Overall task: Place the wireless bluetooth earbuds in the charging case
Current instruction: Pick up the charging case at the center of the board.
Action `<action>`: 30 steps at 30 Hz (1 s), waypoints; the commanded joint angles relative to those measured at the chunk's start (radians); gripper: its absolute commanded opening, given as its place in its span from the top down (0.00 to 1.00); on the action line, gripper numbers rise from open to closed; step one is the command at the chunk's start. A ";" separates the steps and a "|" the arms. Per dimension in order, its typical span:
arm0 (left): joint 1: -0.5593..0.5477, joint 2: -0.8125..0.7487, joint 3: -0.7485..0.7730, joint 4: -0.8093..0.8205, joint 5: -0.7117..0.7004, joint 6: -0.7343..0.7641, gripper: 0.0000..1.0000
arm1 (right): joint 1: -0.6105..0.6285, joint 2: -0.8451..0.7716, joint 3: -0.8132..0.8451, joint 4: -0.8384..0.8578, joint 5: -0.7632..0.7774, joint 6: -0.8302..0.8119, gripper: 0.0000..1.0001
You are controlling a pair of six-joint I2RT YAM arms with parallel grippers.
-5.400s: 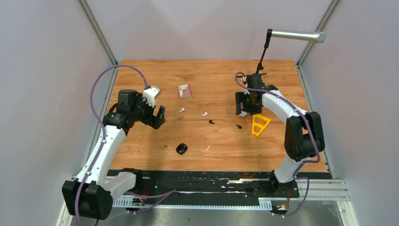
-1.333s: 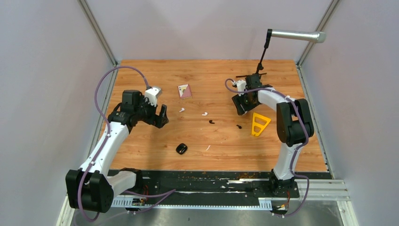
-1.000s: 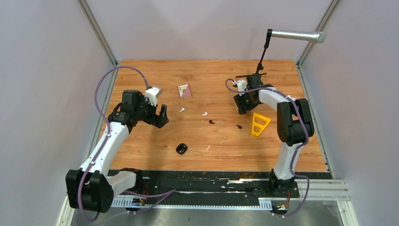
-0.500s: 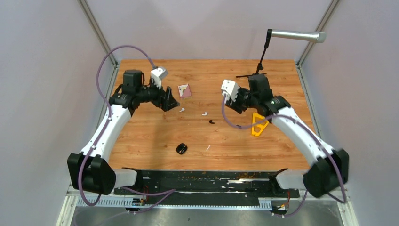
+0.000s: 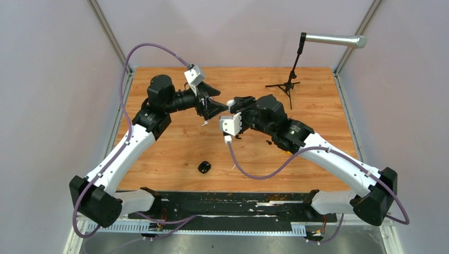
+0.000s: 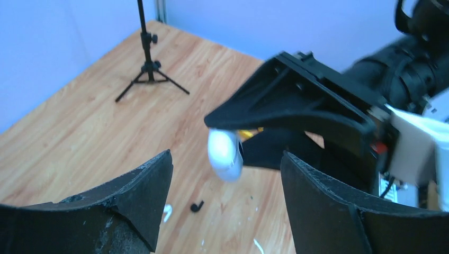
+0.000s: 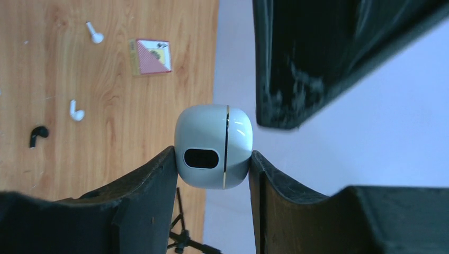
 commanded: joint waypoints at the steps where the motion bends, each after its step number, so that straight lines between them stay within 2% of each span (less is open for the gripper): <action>1: -0.028 -0.009 -0.021 0.183 -0.050 -0.106 0.20 | 0.069 -0.040 0.005 0.198 0.186 -0.048 1.00; 8: -0.037 0.011 -0.027 0.230 -0.022 -0.127 0.20 | 0.111 -0.101 -0.046 0.302 0.191 -0.048 1.00; 11: -0.041 0.010 -0.029 0.244 -0.004 -0.120 0.22 | 0.125 -0.123 -0.102 0.419 0.191 -0.097 1.00; 19: -0.055 -0.020 -0.053 0.274 0.062 -0.082 0.31 | 0.158 -0.111 -0.127 0.499 0.174 -0.197 1.00; 27: -0.056 -0.016 -0.059 0.302 0.093 -0.083 0.54 | 0.168 -0.110 -0.141 0.541 0.141 -0.235 1.00; 30: -0.056 -0.013 -0.057 0.304 0.087 -0.082 0.69 | 0.170 -0.111 -0.130 0.503 0.139 -0.215 0.98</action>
